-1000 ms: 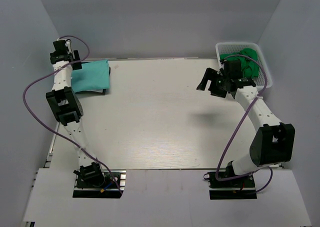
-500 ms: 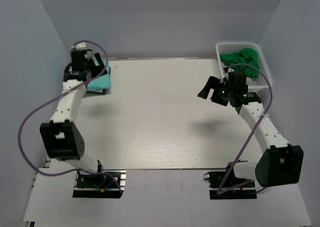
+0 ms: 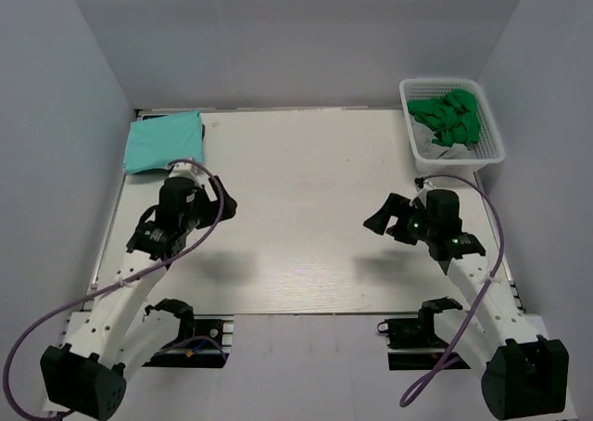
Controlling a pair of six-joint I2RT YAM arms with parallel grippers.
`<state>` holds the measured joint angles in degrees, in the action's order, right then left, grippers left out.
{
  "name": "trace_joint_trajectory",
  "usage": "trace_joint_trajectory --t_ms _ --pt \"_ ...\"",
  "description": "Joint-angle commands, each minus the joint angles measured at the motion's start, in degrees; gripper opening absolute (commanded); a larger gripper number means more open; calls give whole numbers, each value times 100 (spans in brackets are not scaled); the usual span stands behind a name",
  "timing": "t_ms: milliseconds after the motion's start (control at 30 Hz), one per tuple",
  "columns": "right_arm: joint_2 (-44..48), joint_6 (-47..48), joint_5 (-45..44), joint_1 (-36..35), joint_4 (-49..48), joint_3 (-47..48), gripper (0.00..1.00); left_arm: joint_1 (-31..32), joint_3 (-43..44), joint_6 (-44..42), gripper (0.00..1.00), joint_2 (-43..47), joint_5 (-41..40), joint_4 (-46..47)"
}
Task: Fold and stack the t-shirts
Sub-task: Put the neatly folded tshirt into the corner of the board with the left arm
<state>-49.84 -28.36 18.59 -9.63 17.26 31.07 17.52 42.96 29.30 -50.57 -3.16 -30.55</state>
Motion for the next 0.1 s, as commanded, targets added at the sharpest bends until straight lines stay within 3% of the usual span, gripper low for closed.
trace_joint_trajectory --t_ms 0,67 --pt "45 -267 548 22 -907 -224 90 50 124 269 100 179 -414 31" --pt "-7 -354 663 -4 -1066 -180 90 50 239 269 100 179 -659 -30"
